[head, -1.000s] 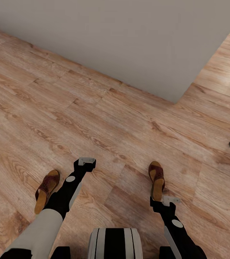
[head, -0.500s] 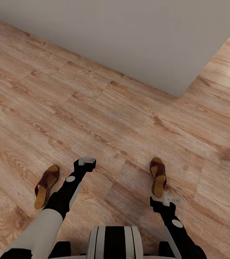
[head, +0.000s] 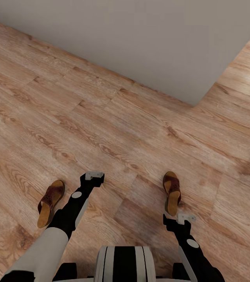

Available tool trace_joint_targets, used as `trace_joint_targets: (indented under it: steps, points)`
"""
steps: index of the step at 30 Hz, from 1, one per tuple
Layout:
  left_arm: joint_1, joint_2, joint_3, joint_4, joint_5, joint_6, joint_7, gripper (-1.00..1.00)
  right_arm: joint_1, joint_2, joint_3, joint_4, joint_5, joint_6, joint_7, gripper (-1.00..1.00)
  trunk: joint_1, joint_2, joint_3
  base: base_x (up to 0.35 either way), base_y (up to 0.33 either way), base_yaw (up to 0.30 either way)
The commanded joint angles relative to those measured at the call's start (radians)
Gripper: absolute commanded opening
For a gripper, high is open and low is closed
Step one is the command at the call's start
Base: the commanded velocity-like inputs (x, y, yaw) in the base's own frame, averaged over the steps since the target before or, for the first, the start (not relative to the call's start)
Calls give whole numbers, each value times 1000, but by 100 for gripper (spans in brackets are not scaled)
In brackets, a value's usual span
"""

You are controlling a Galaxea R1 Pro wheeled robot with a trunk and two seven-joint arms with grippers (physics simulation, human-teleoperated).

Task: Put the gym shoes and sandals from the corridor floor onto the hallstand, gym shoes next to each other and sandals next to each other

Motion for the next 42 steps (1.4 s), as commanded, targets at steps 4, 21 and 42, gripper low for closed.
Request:
trace_joint_targets:
  steps: [4,21,42]
  points:
    - [0,0,0,0,-7,0,-1,100,0,0,0,-2,-10,4,-3,100,0,0,0,110,0,0]
    - [0,0,0,-1,-7,0,-1,100,0,0,0,-2,-10,4,-3,100,0,0,0,19,0,0]
    - [0,-2,-2,-18,-7,-2,-1,100,0,0,0,-2,-10,4,-4,100,2,-1,-30,0,0,0]
